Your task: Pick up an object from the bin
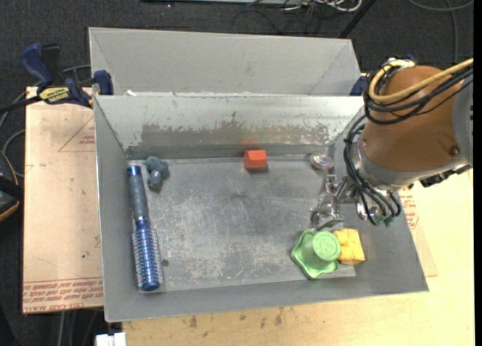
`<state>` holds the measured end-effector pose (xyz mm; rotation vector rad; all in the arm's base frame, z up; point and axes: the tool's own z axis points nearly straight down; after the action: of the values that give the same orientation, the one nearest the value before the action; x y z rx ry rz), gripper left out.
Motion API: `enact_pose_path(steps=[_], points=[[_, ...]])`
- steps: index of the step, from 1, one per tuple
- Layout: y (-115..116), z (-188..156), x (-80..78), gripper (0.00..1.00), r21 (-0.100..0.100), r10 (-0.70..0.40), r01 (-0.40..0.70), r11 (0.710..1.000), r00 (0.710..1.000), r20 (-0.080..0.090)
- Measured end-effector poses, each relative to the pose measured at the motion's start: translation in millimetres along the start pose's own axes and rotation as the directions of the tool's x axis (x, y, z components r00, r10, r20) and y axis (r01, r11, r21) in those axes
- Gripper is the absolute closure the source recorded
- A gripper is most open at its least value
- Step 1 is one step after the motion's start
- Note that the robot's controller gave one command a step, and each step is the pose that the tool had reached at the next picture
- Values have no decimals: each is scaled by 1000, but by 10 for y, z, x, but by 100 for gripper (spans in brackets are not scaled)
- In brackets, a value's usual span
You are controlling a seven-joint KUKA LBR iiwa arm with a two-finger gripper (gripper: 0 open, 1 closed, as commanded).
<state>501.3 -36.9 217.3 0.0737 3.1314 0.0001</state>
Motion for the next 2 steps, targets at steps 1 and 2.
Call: enact_pose_path(steps=[1,2], points=[[-1,28,13,0,-1,1,-1,1000,1000,-6],[-737,1115,31,0,1,78,-78,997,997,-16]])
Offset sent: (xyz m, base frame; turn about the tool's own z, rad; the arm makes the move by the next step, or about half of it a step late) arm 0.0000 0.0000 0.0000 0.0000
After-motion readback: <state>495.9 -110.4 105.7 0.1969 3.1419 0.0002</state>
